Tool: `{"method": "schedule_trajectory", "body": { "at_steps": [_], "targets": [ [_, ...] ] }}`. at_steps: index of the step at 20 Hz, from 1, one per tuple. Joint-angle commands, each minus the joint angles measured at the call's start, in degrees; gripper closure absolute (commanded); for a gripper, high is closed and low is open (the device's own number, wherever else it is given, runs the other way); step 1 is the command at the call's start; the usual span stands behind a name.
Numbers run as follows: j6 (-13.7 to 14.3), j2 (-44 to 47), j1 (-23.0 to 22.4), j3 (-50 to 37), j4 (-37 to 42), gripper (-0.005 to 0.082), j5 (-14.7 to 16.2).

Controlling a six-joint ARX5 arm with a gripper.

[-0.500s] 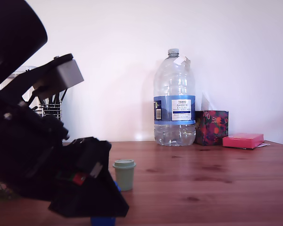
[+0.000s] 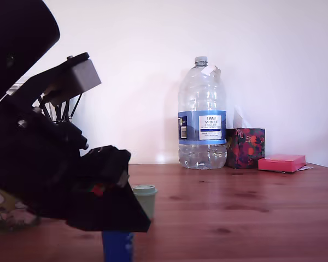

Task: Pick up the coffee capsules from the table one by one and drop them inside the nearest coffee cup

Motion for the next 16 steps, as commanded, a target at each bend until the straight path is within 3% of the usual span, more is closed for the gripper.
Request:
{"method": "schedule_trajectory", "body": {
  "at_steps": [1, 7, 13, 16],
  "targets": [
    [0.52, 0.92, -0.02, -0.11, 0.59, 0.0533, 0.15],
    [0.50, 0.92, -0.02, -0.09, 1.86, 0.0535, 0.17],
    [0.96, 0.83, -0.04, 3.23, 2.64, 0.0535, 4.09],
    [2.47, 0.48, -0.02, 5.79, 1.11, 0.0535, 4.44]
  ]
}}
